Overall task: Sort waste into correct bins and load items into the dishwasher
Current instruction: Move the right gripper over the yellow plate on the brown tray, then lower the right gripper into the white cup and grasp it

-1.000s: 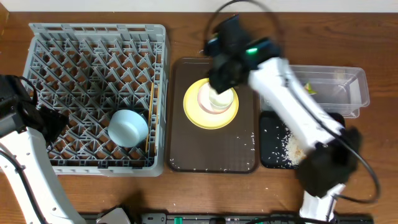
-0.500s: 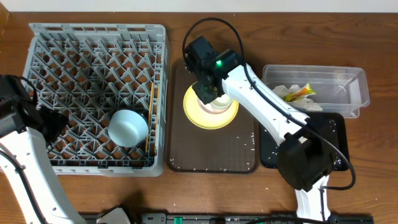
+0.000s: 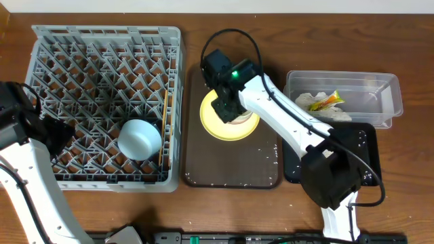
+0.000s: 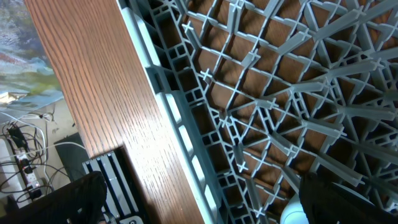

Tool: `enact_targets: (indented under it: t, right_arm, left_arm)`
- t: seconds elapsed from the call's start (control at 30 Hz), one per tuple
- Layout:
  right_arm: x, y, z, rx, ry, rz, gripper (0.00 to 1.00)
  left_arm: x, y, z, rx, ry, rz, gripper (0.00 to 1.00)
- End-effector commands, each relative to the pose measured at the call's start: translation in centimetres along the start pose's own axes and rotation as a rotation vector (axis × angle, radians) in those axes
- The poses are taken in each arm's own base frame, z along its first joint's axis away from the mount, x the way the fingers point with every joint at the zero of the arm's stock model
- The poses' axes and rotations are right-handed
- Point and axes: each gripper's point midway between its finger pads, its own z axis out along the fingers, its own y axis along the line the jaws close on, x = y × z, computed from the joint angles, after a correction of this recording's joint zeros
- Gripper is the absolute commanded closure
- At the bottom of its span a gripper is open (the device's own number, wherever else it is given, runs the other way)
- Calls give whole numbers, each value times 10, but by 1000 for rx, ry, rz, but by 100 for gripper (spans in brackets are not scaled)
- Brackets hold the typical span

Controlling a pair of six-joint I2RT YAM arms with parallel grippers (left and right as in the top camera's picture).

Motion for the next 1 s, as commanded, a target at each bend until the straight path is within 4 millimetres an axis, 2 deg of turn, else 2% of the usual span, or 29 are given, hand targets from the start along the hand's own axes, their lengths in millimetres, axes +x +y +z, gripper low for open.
enact_targets:
  t: [0.0, 0.13, 0.27, 0.47, 0.77, 0.8, 0.9, 0.97]
  right_arm:
    - [6, 4, 6, -2, 14, 5, 75]
    - [10, 5, 13, -1, 23, 4, 83]
    - [5, 4, 13, 5, 0, 6, 96]
    - [-3, 0, 4, 20, -36, 6, 99]
    - [-11, -1, -21, 14, -95, 11, 98]
    - [-9, -1, -21, 15, -87, 10, 96]
    - [-2, -1, -20, 17, -59, 6, 78]
    - [1, -1, -20, 19, -47, 5, 76]
  left_arm:
    - [-1, 3, -2, -7, -7, -6, 0]
    - [-1, 3, -2, -7, -7, -6, 0]
    - [-1, 3, -1, -8, -7, -6, 0]
    - [-1, 3, -1, -8, -7, -6, 0]
    - [-1, 3, -2, -7, -7, -6, 0]
    - [-1, 3, -2, -7, -7, -6, 0]
    - [-1, 3, -1, -8, -7, -6, 0]
    - [-1, 3, -1, -8, -7, -6, 0]
